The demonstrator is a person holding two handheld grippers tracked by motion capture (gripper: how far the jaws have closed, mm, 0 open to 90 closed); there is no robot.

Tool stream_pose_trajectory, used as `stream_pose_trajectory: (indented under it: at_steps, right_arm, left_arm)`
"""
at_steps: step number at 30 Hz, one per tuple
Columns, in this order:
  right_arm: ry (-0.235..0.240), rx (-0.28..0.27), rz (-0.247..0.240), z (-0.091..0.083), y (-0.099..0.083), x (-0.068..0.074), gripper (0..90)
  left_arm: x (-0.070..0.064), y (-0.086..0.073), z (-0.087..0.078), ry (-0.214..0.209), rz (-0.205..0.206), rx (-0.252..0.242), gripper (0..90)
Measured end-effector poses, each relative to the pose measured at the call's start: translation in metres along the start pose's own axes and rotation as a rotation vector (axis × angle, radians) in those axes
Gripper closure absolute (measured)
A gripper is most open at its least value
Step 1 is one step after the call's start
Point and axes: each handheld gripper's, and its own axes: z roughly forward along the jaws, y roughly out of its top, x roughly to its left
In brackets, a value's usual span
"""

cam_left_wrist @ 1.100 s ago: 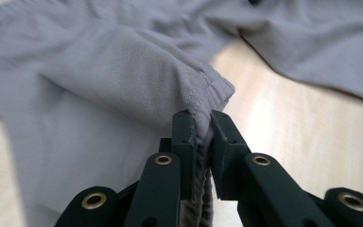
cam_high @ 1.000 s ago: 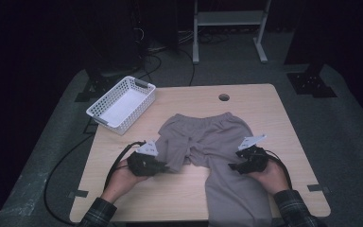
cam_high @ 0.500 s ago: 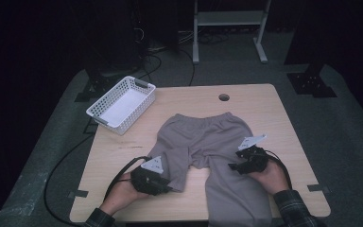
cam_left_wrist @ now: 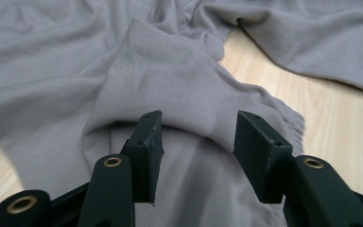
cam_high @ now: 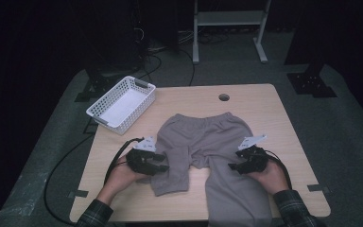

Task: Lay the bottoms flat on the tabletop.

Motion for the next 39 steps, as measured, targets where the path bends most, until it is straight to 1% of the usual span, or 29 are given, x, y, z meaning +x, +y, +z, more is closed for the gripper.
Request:
stream_pose_trajectory:
  at_steps: [5, 7, 8, 9, 10, 11, 13, 14, 15, 19, 21, 24, 27, 30, 31, 32, 34, 35, 36, 38, 39]
  right_arm:
    - [0.001, -0.002, 0.0, 0.0, 0.0, 0.0, 36.3]
    - [0.001, -0.003, -0.001, 0.0, 0.0, 0.0, 36.3]
    - [0.001, -0.003, -0.002, 0.0, 0.0, 0.0, 36.3]
    - [0.001, -0.002, -0.001, 0.0, 0.0, 0.0, 36.3]
    - [0.001, -0.002, -0.002, 0.0, 0.0, 0.0, 36.3]
    - [0.001, -0.002, -0.001, 0.0, 0.0, 0.0, 36.3]
    - [0.001, -0.001, -0.002, 0.0, 0.0, 0.0, 36.3]
    - [0.001, -0.001, -0.002, 0.0, 0.0, 0.0, 36.3]
    - [0.002, -0.002, -0.003, 0.0, 0.0, 0.0, 36.3]
    - [0.001, -0.001, -0.002, 0.0, 0.0, 0.0, 36.3]
    - [0.001, -0.001, -0.002, 0.0, 0.0, 0.0, 36.3]
    - [0.001, -0.001, -0.001, 0.0, -0.001, 0.0, 36.3]
    - [0.0, 0.0, -0.001, 0.0, -0.001, 0.0, 36.3]
    - [-0.001, 0.002, -0.001, -0.001, -0.001, 0.0, 36.3]
    - [-0.002, 0.003, -0.001, -0.001, -0.001, 0.0, 36.3]
    - [-0.002, 0.004, -0.002, -0.001, -0.001, 0.0, 36.3]
    - [-0.002, 0.005, -0.002, -0.001, -0.001, 0.0, 36.3]
    - [-0.002, 0.007, -0.003, -0.001, 0.0, 0.001, 36.5]
    - [-0.004, 0.013, -0.006, -0.001, 0.0, 0.001, 36.7]
    - [-0.008, 0.01, -0.019, -0.003, 0.001, 0.003, 37.7]
    - [-0.007, 0.0, -0.022, -0.004, 0.003, 0.004, 37.7]
  left_arm:
    - [0.006, 0.003, 0.024, 0.005, 0.004, 0.034, 50.1]
    - [0.007, 0.003, 0.032, 0.016, 0.021, 0.061, 57.7]
    - [0.007, 0.004, 0.034, 0.014, 0.027, 0.074, 65.0]
    - [0.007, 0.004, 0.036, 0.011, 0.026, 0.074, 73.8]
    - [0.007, 0.005, 0.036, 0.009, 0.034, 0.077, 79.7]
    - [0.006, 0.006, 0.035, 0.012, 0.036, 0.074, 84.1]
    - [0.003, 0.008, 0.029, 0.017, 0.046, 0.067, 87.3]
    - [0.003, 0.008, 0.029, 0.017, 0.046, 0.067, 87.6]
    - [0.0, 0.01, 0.023, 0.014, 0.047, 0.051, 87.6]
    - [-0.013, 0.012, 0.007, -0.014, 0.07, 0.039, 87.9]
    - [-0.022, 0.011, 0.0, -0.037, 0.084, 0.029, 87.9]
    - [-0.036, 0.009, -0.006, -0.093, 0.093, 0.017, 88.0]
    - [-0.052, 0.009, -0.005, -0.142, 0.12, 0.031, 88.0]
    - [-0.069, 0.009, 0.002, -0.203, 0.142, 0.055, 88.0]
    - [-0.069, 0.009, 0.002, -0.203, 0.142, 0.055, 88.0]
    - [-0.079, 0.007, 0.006, -0.255, 0.143, 0.07, 87.9]
    - [-0.088, 0.004, 0.01, -0.287, 0.159, 0.081, 87.5]
    - [-0.091, 0.004, 0.01, -0.286, 0.171, 0.079, 84.4]
    - [-0.092, 0.004, 0.009, -0.279, 0.179, 0.072, 78.7]
    - [-0.091, 0.006, 0.004, -0.258, 0.175, 0.037, 71.5]
    - [-0.088, 0.008, 0.0, -0.234, 0.17, 0.012, 67.2]
